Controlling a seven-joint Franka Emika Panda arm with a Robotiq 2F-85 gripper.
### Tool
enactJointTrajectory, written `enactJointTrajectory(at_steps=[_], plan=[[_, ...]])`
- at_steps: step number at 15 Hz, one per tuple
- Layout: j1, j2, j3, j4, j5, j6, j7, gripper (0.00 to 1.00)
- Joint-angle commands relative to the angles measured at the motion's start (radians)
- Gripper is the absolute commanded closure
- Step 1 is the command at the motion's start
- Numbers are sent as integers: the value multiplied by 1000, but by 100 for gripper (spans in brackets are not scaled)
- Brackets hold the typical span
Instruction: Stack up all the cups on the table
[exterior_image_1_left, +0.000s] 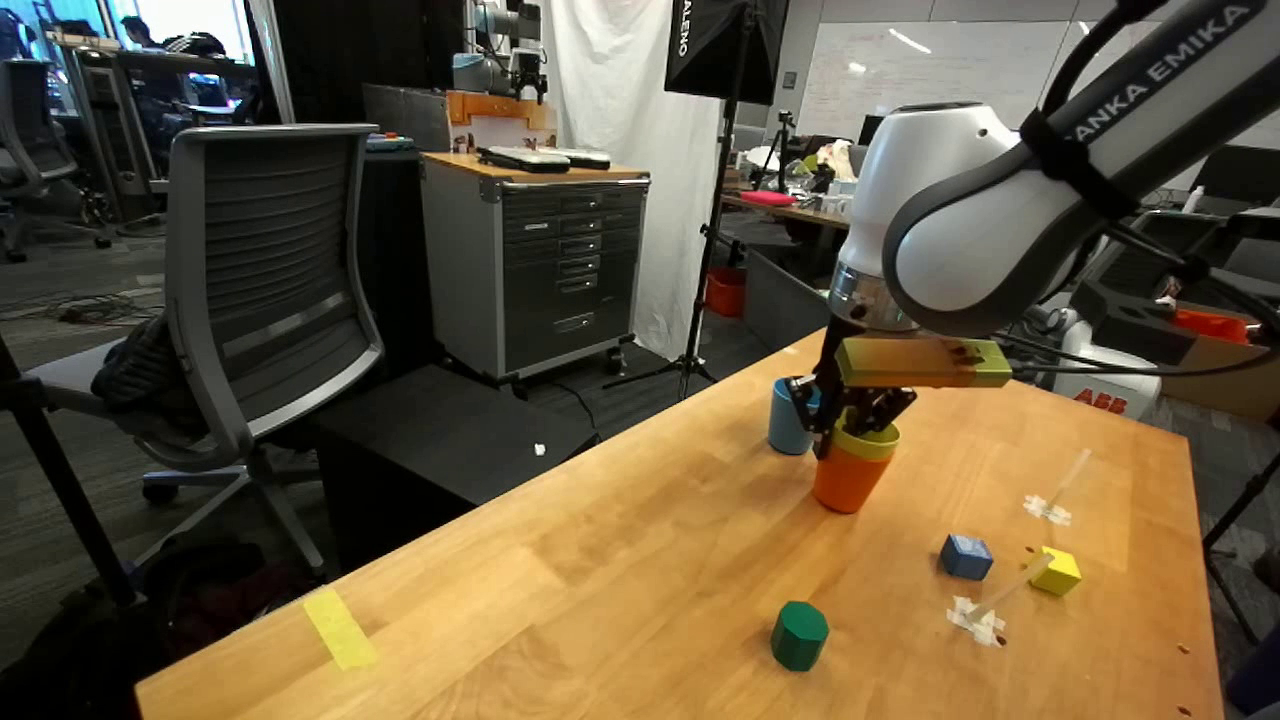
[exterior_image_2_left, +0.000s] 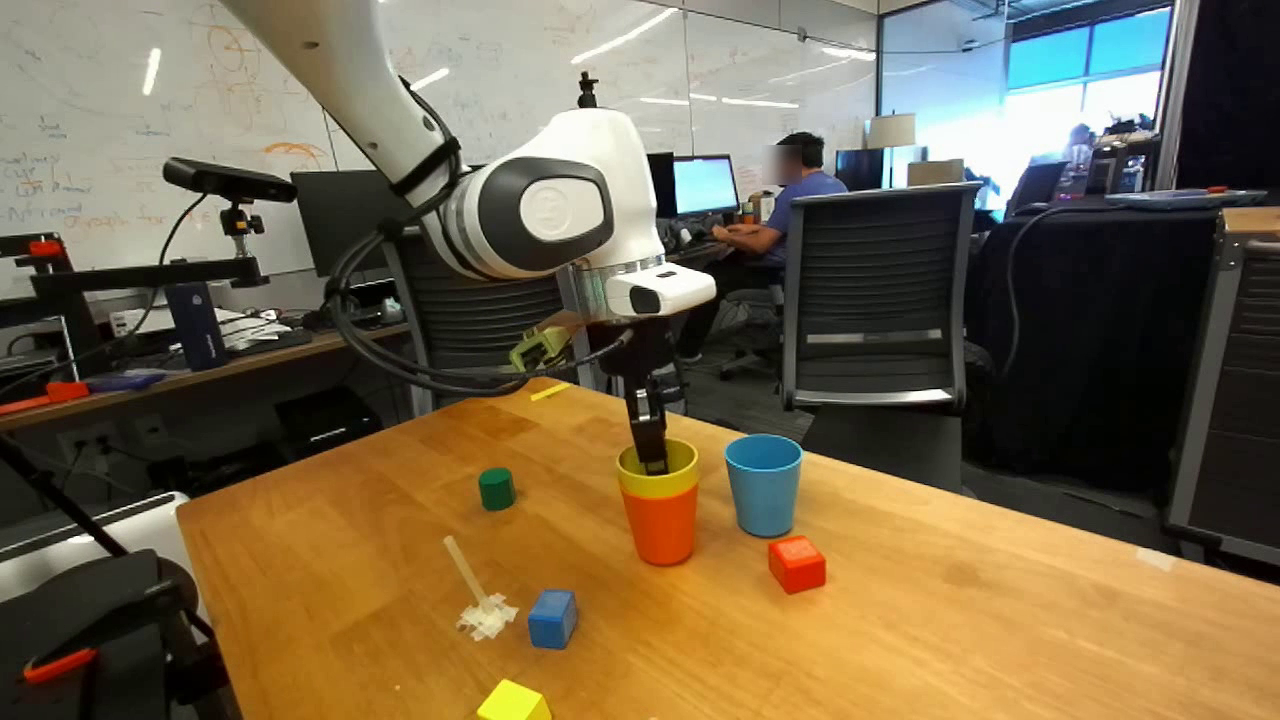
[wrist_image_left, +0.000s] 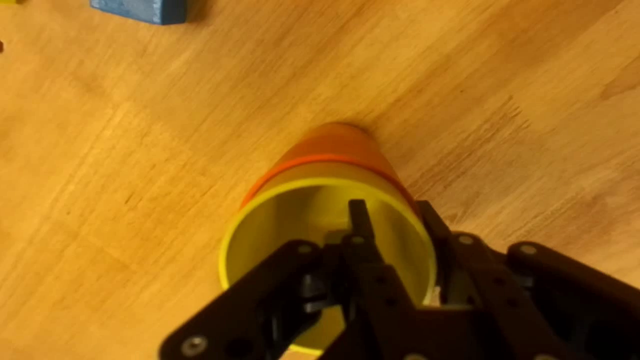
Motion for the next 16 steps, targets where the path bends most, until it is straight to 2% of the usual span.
enactJointTrajectory(at_steps=[1,9,16], plan=[[11,-5,-12,22,8,-23,1,99],[-24,-65,9,61,67,-95,-18,98],[-48,-161,18,141,122,-259,4,98]])
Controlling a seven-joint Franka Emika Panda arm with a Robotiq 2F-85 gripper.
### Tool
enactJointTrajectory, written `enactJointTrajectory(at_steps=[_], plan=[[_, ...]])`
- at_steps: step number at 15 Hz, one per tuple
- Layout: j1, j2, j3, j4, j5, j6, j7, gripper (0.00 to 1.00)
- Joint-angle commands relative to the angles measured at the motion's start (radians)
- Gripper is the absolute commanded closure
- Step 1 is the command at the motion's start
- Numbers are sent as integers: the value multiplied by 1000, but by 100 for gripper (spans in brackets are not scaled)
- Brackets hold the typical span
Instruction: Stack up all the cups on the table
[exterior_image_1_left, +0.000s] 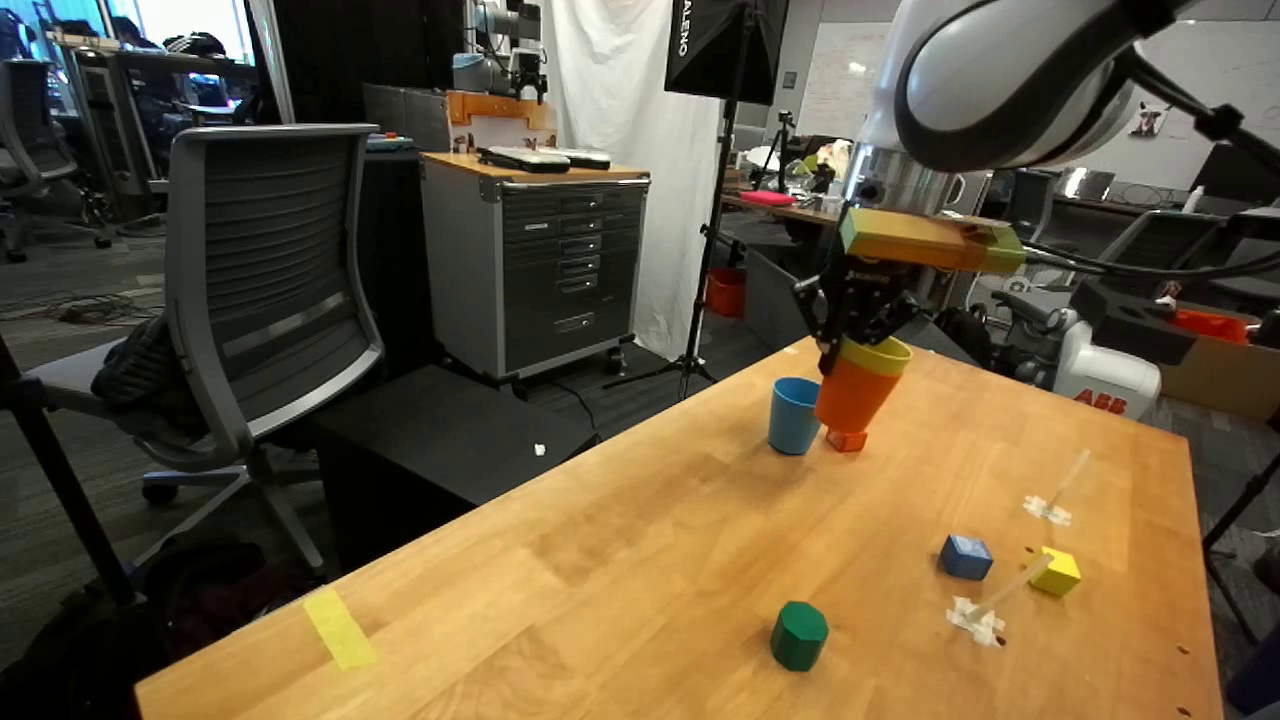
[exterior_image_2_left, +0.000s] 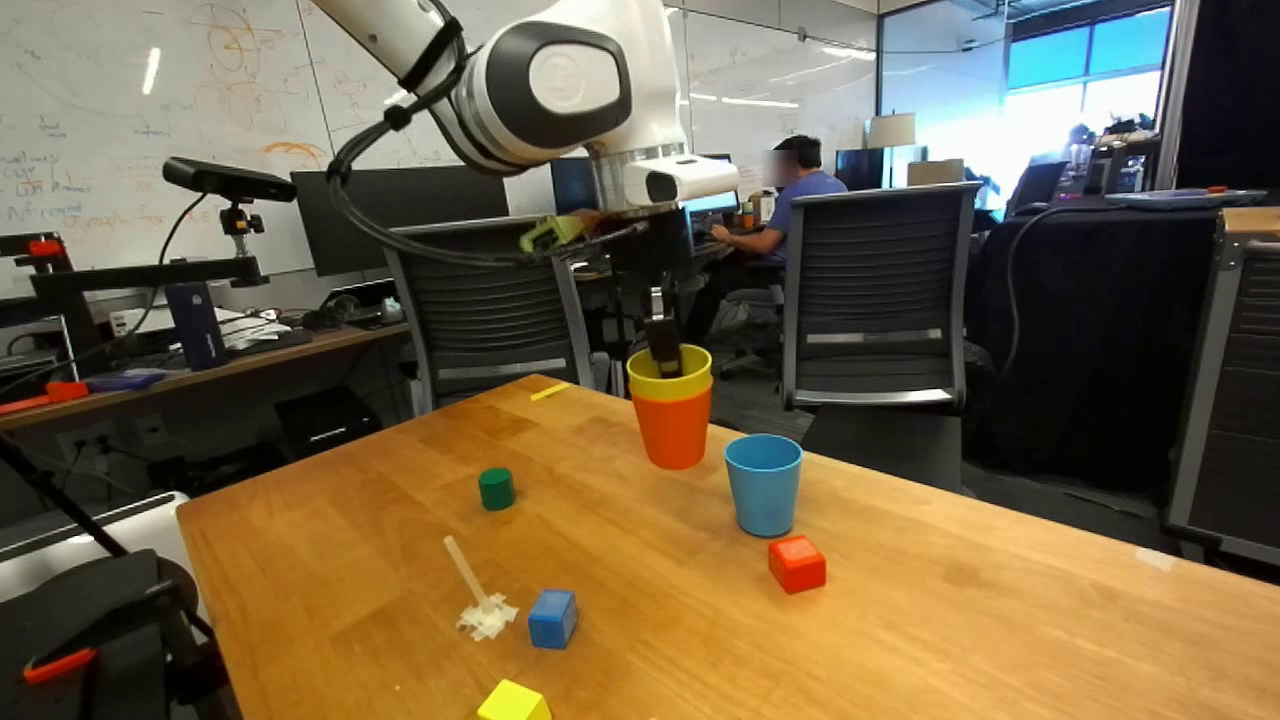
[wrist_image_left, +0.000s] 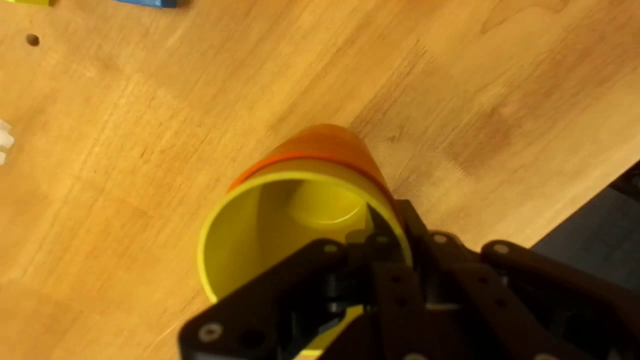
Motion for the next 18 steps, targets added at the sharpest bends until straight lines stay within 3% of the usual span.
enactJointTrajectory(at_steps=[1,11,18], plan=[[-27,-30,12,78,41,-83,25,98],[-49,129,-39,309,-2,-75,250,98],[-49,244,-47,386,-13,-116,331,98]])
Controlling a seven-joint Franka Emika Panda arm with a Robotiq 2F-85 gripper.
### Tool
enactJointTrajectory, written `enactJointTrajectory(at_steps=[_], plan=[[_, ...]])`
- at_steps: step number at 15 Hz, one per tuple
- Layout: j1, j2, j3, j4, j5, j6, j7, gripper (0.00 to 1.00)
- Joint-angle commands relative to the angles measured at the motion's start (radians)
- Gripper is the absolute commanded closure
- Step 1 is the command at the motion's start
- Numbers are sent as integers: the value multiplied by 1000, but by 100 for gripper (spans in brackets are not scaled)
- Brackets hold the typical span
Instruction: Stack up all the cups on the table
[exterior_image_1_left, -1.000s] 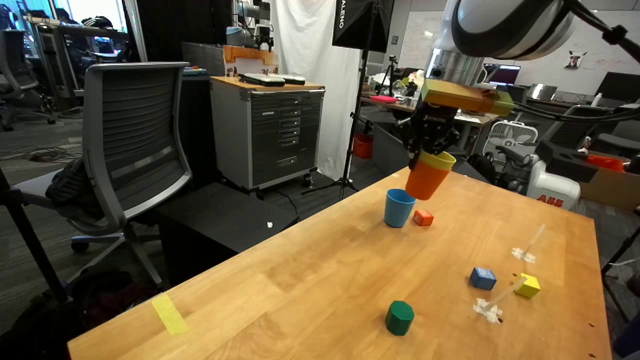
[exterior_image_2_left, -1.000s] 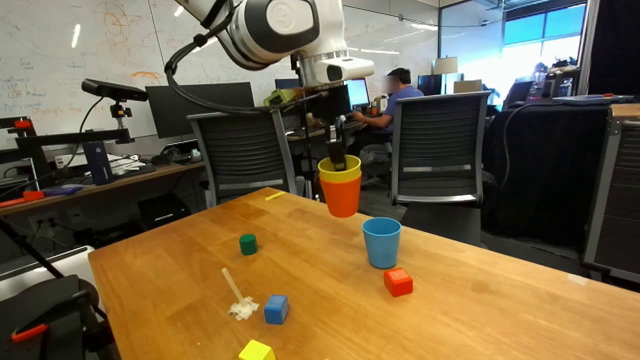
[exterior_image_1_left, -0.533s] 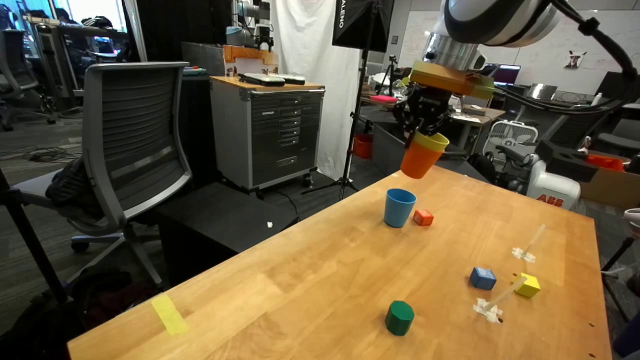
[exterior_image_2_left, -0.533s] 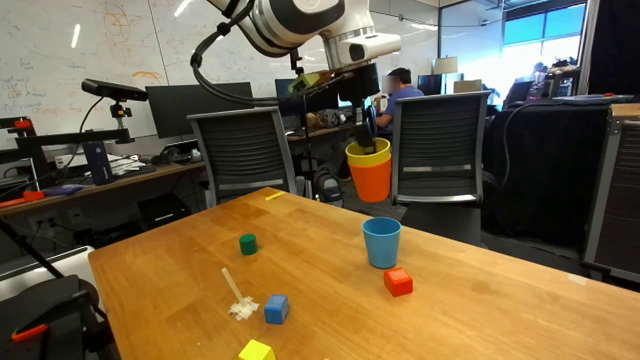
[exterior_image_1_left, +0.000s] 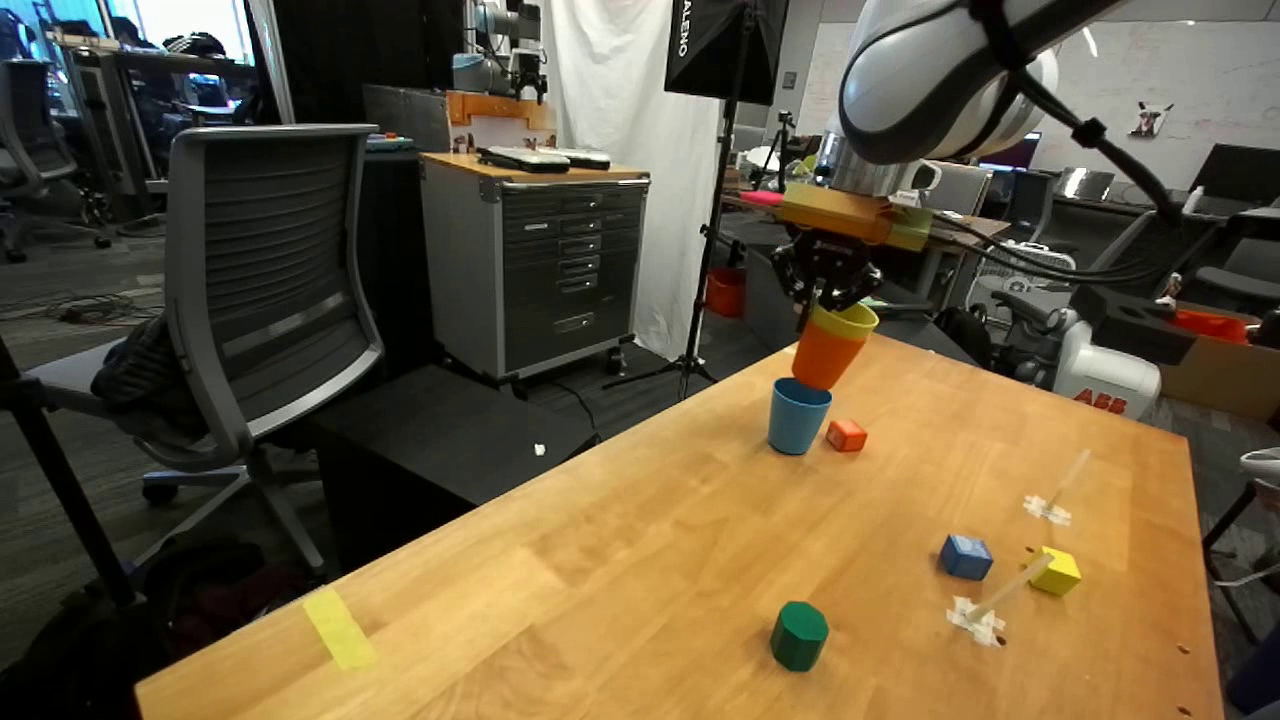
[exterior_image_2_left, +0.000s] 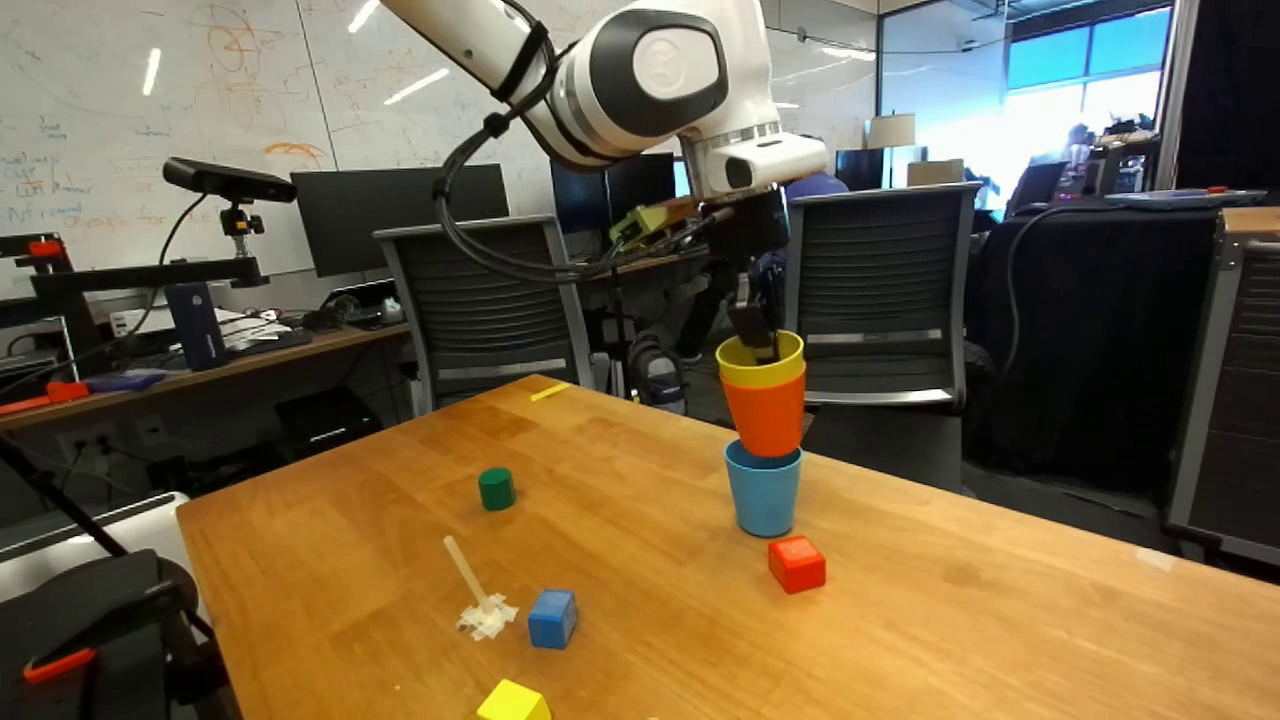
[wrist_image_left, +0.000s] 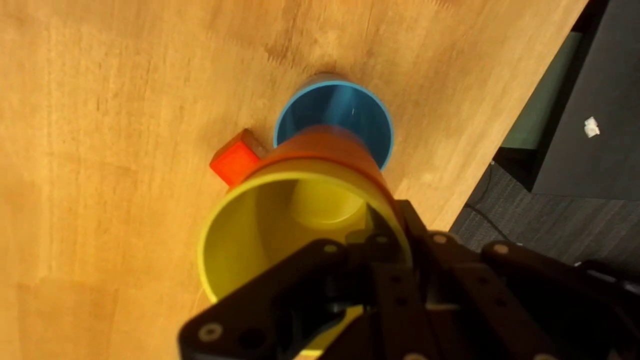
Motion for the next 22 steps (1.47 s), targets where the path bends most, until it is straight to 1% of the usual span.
enactJointTrajectory(at_steps=[1,10,11,12,13,15,20,21,22], plan=[[4,60,-9,81,-18,-59,50,98],[-8,92,-1,103,-11,-63,38,98],[-8,94,-1,100,-12,-60,37,68],[-8,96,-1,99,-12,-59,36,67],[-10,97,1,98,-9,-58,34,60],[-11,98,3,96,-6,-55,31,44],[-13,88,6,91,-3,-57,25,6],[-12,77,6,85,-3,-57,24,1],[-13,65,9,79,0,-57,19,0]])
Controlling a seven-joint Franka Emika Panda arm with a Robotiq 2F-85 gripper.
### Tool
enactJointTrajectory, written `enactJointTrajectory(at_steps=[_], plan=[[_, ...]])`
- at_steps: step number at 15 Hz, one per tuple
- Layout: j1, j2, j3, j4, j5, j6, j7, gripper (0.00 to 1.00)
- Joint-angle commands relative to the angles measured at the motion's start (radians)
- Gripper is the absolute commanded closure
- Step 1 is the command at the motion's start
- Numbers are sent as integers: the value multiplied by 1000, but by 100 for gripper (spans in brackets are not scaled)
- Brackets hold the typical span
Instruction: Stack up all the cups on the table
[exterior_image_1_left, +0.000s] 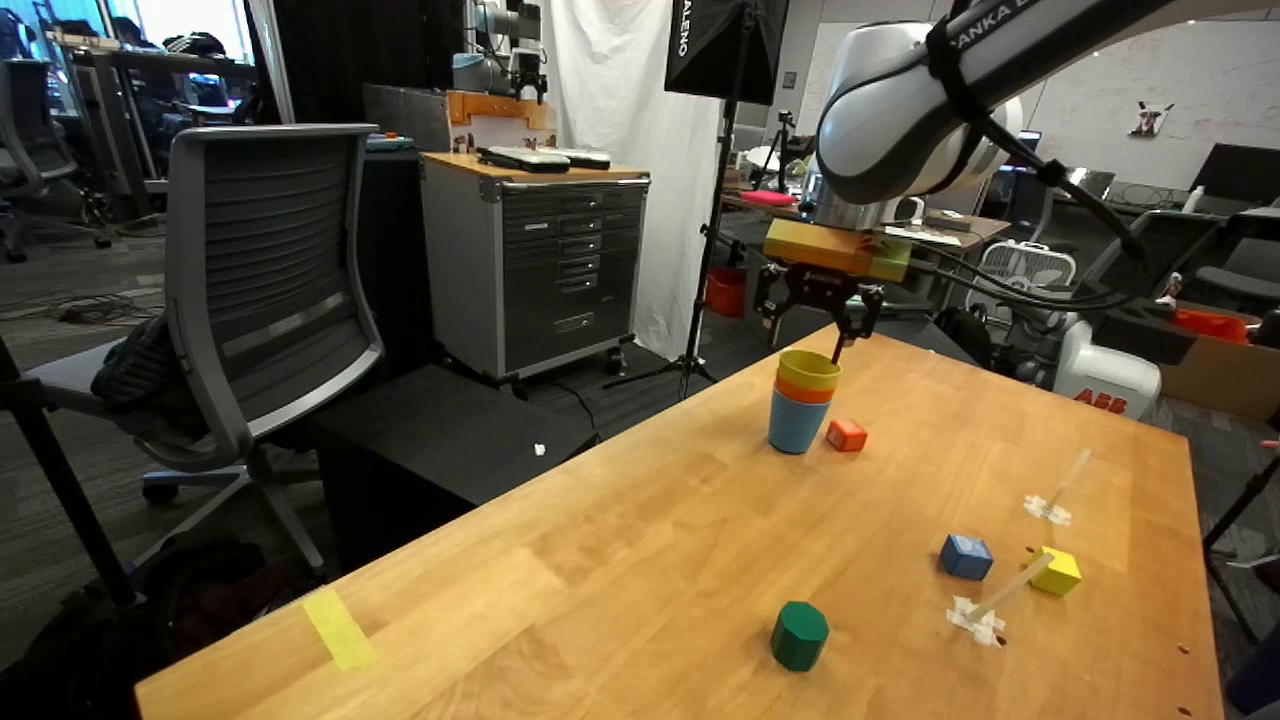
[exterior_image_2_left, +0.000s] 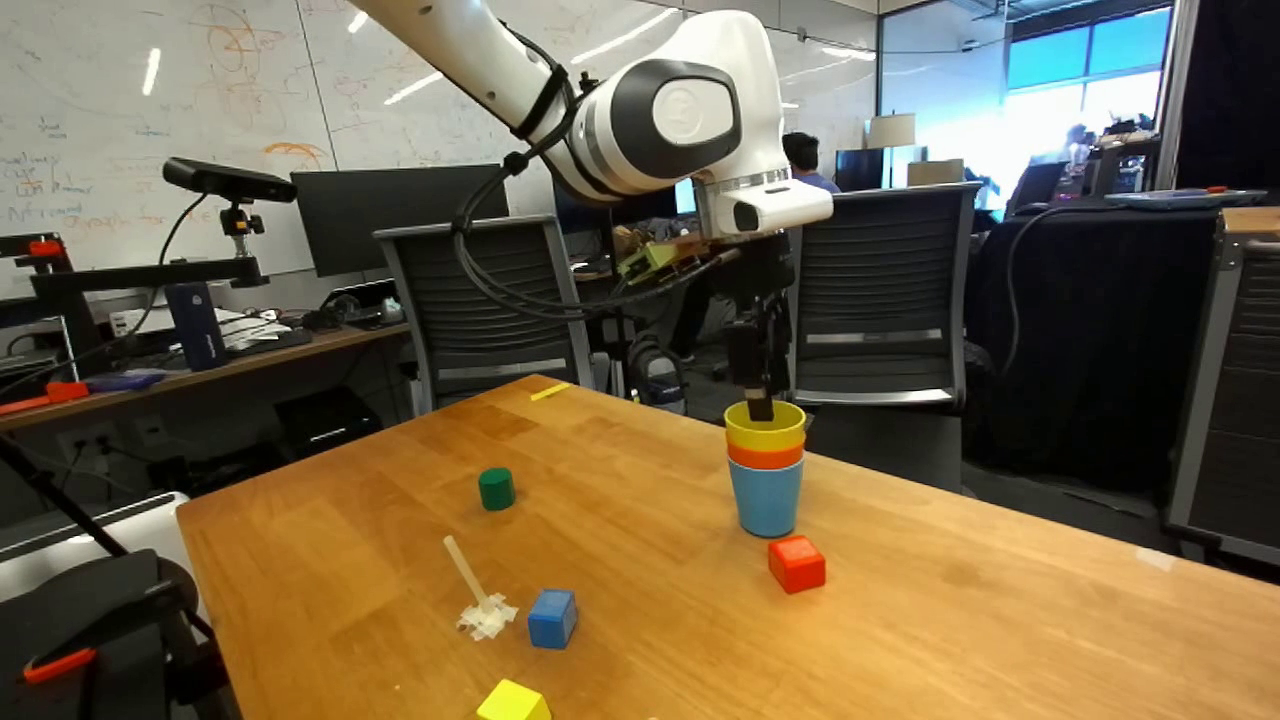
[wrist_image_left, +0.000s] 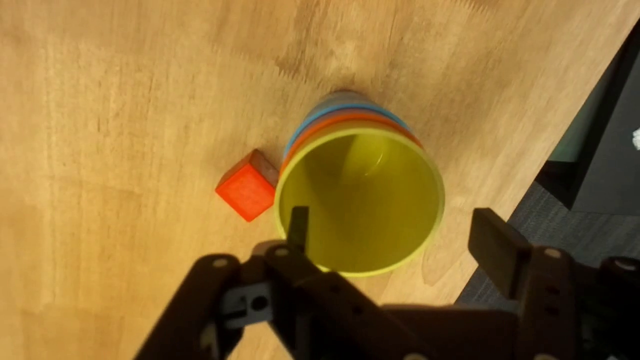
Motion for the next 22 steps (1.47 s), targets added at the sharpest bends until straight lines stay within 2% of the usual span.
enactJointTrajectory(at_steps=[1,5,8,16,22], plan=[[-11,-36,14,10,5,-22,-18,0],[-15,-139,35,-60,6,11,-91,0],[-6,-237,47,-146,-27,27,-232,0],[15,-523,102,-514,-54,52,-589,0],[7,-688,153,-760,-93,33,-832,0]])
